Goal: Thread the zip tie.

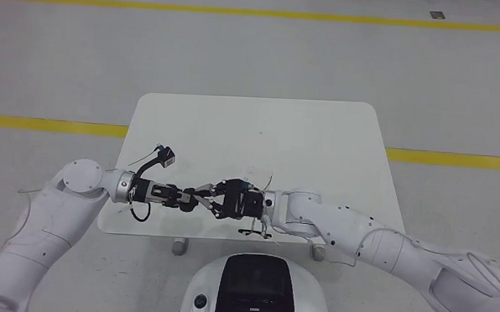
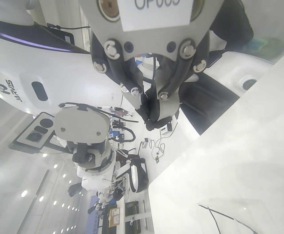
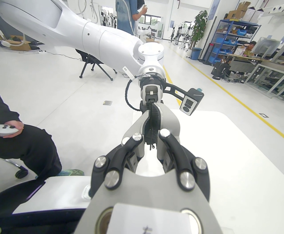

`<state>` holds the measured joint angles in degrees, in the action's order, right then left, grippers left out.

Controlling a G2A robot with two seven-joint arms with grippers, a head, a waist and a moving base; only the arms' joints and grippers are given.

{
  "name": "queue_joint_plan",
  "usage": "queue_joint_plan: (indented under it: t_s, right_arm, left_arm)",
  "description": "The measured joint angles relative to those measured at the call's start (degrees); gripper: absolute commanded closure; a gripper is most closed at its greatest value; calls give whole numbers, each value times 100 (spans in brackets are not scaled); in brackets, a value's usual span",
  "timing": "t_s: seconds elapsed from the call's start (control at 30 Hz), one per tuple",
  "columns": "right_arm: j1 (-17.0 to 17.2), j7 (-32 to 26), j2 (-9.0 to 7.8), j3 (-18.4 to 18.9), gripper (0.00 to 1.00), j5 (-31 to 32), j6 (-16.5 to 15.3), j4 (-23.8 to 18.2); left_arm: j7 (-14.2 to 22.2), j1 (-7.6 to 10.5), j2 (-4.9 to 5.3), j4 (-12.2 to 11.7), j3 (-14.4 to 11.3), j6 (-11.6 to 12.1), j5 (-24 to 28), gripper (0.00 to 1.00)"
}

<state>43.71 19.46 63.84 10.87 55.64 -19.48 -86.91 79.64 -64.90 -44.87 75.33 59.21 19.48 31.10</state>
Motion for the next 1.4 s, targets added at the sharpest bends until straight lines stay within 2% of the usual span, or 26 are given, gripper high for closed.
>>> queue_joint_plan:
  t_s: [0.2, 0.53, 0.87, 1.4]
  right_arm:
    - [-144, 145, 102, -114, 100, -4, 0, 217]
    - [-91, 245, 231, -113, 100, 92, 0, 372]
    - [-33, 422, 234, -113, 100, 254, 0, 363]
    - [-47, 361, 265, -113, 100, 243, 0, 436]
  left_arm:
    - [0, 0, 0, 0, 0, 0, 0, 100]
    - [0, 0, 0, 0, 0, 0, 0, 100]
    - [0, 0, 0, 0, 0, 0, 0, 100]
    - [0, 0, 0, 0, 0, 0, 0, 100]
